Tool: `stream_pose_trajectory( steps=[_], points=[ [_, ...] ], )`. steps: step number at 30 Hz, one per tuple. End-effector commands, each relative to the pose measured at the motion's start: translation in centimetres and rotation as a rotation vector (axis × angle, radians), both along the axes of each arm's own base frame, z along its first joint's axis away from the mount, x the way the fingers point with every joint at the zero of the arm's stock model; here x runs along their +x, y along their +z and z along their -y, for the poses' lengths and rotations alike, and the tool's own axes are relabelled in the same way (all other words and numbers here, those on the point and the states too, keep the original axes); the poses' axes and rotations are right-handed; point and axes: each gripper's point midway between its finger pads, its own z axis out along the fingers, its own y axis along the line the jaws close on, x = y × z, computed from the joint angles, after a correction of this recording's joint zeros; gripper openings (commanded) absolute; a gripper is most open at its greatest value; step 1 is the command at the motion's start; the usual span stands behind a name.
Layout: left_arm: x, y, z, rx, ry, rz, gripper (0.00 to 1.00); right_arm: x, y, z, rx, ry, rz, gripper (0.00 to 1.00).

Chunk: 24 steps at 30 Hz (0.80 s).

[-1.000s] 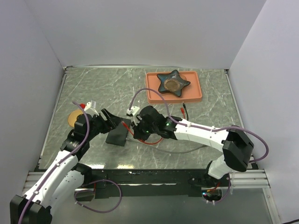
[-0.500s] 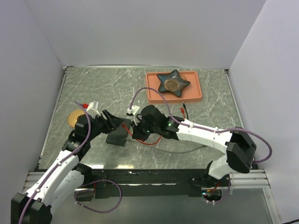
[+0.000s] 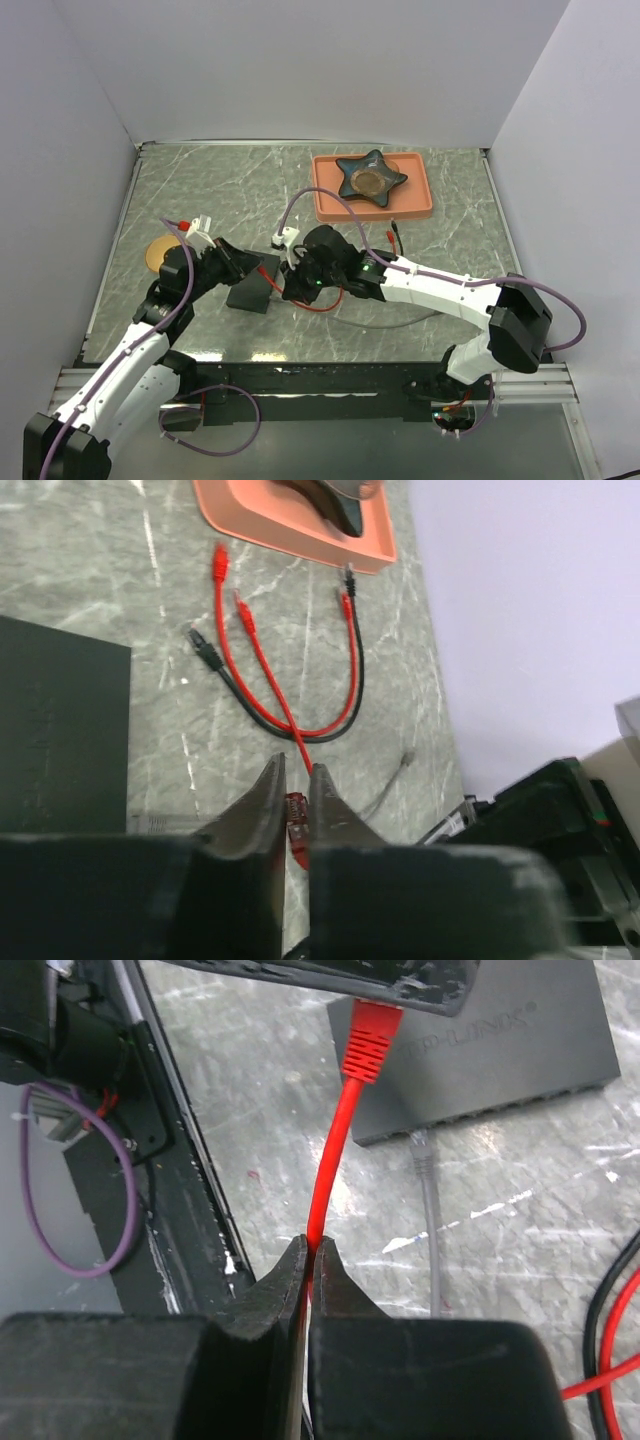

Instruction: Insert the plug into the switch port

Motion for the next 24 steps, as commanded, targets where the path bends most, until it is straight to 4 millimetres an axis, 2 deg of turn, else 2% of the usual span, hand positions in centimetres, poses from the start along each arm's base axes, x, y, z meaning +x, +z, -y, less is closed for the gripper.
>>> stream_pose_trajectory(
  steps=[1,3,4,5,9,17,24],
  points=[
    [0.1,1.0,0.3,-0.018,-0.013,0.036,0.01,0.6,3.0,-0.4,0.068,-0.003,0.091,0.17],
    [0.1,1.1,0.3,-0.02,-0.012,0.033,0.01,1.1,3.5,-0.4,0.064,-0.025,0.106,0.3],
    [0.0,1.1,0.3,-0.021,-0.014,0.034,0.01,1.3,3.7,-0.4,0.064,-0.027,0.118,0.43],
    [0.0,1.2,0.4,-0.023,-0.017,0.039,0.01,1.6,3.7,-0.4,0.06,-0.036,0.118,0.5],
    [-0.3,1.7,0.6,-0.03,-0.032,0.054,0.01,2.2,5.4,-1.6,0.094,-0.037,0.134,0.7],
    [-0.4,1.9,0.6,-0.028,-0.027,0.06,0.01,3.6,6.4,-3.8,0.154,-0.084,0.115,0.71],
    [-0.5,2.2,0.4,-0.023,-0.02,0.065,0.01,4.2,4.8,-5.3,0.119,-0.087,0.067,0.71]
  ],
)
